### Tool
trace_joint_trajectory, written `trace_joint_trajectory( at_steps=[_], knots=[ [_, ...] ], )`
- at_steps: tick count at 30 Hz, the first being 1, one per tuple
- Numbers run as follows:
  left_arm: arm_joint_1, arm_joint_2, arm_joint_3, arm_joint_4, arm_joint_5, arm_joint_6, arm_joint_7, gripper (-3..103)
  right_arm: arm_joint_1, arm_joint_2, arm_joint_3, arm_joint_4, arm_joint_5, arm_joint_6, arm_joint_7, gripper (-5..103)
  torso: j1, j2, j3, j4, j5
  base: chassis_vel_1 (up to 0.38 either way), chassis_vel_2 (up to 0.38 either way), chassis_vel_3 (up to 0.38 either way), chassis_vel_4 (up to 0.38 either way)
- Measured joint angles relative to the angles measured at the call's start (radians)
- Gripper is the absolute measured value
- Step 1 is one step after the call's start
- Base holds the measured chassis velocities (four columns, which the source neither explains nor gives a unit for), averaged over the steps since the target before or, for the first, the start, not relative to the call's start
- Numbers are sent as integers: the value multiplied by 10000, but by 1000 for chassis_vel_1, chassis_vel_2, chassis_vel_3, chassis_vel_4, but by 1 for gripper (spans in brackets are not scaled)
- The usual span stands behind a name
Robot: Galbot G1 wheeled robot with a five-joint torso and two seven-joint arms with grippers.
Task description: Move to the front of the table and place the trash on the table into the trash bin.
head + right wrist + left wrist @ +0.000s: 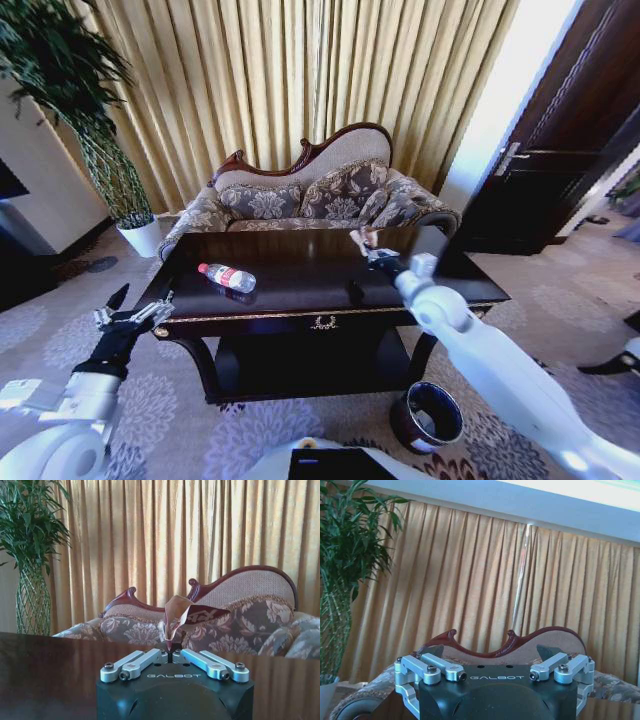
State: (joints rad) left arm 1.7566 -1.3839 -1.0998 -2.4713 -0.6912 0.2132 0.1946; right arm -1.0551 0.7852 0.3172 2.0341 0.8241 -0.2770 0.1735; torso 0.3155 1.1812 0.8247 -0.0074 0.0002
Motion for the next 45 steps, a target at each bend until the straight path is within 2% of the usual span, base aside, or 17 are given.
trace_joint_trajectory(
  at_steps=[3, 4, 6, 8, 12, 17, 26, 36, 44, 45],
  knots=[
    [-8, 126, -44, 105, -59, -86, 209, 100, -1218, 139, 1116, 260, -241, 194, -135, 0, -1, 0, -1, 0, -1, 0, 0, 0, 0],
    [-8, 126, -44, 105, -59, -86, 209, 100, -1218, 139, 1116, 260, -241, 194, -135, 0, -1, 0, -1, 0, -1, 0, 0, 0, 0],
    [49, 195, -89, 109, -153, -122, 299, 100, -1956, 313, 2071, 443, -268, 270, -201, 0, 0, 0, 0, -1, -1, 0, 0, 0, 0],
    [69, 218, -104, 106, -180, -131, 315, 100, -2200, 368, 2407, 520, -284, 307, -233, 0, 0, -1, 0, 0, -1, 0, 0, 0, 0],
    [56, 372, -128, 89, -318, -136, 316, 100, -3467, 773, 3883, 1026, -545, 507, -337, 0, -1, 0, -1, 1, -1, 0, 0, 0, 0],
    [20, 555, -100, 151, -379, -79, 301, 100, -4848, 1255, 4688, 1506, -844, 715, -501, 0, -1, -1, 0, -3, -1, 0, 0, 0, 0],
    [36, 878, -255, 283, -634, 70, 231, 100, -6117, 1903, 5395, 2165, -1161, 856, -623, 0, -1, -1, 1, -1, -1, 0, 0, 0, 0],
    [40, 930, -336, 314, -660, 136, 182, 100, -6255, 1943, 5433, 2879, -1161, 804, -614, 0, 1, -1, 1, 0, -3, 0, 0, 0, 0],
    [40, 930, -517, 246, -360, 438, -156, 100, -6260, 1916, 5392, 3113, -1153, 747, -594, 0, 2, -1, 1, 0, -3, 0, 0, 0, 0],
    [39, 930, -596, 204, -238, 677, -263, 100, -6274, 1926, 5327, 3164, -1200, 742, -590, 0, 1, 0, 1, 0, -3, 0, 0, 0, 0]
  ],
)
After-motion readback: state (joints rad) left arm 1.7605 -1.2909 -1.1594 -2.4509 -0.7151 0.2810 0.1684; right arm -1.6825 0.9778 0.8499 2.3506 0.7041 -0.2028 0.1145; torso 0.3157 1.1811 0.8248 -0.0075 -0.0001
